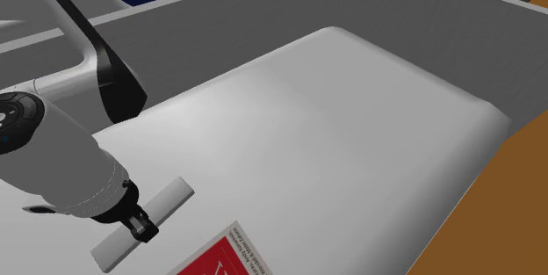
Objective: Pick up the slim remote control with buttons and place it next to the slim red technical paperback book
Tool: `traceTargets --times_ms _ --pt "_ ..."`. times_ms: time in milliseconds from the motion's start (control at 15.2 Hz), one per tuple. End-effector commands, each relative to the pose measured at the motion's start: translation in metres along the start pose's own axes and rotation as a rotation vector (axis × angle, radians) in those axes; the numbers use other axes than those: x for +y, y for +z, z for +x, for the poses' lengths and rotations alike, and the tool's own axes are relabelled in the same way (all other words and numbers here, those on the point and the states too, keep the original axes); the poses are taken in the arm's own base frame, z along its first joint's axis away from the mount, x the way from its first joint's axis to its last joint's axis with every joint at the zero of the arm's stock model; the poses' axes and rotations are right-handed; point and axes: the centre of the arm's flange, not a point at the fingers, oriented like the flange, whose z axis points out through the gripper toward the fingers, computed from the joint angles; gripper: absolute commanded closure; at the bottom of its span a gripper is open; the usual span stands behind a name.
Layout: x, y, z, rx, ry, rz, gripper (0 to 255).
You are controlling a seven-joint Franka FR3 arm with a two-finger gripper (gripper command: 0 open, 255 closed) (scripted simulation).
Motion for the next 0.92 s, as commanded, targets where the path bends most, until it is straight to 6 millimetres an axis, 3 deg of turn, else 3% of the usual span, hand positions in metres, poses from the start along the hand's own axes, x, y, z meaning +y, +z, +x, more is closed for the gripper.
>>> traceTargets --times_ms 0,264,330,660,858 --pt "0.0 0.0 0.0 0.0 0.0 0.001 255" --pt "0.0 0.0 0.0 0.0 0.0 0.001 255" --pt "0.0 0.0 0.0 0.0 0.0 0.001 0" --pt "0.0 0.0 0.0 0.0 0.0 0.001 0" --pt "0.0 -0.039 0.0 0.0 0.0 0.001 0"
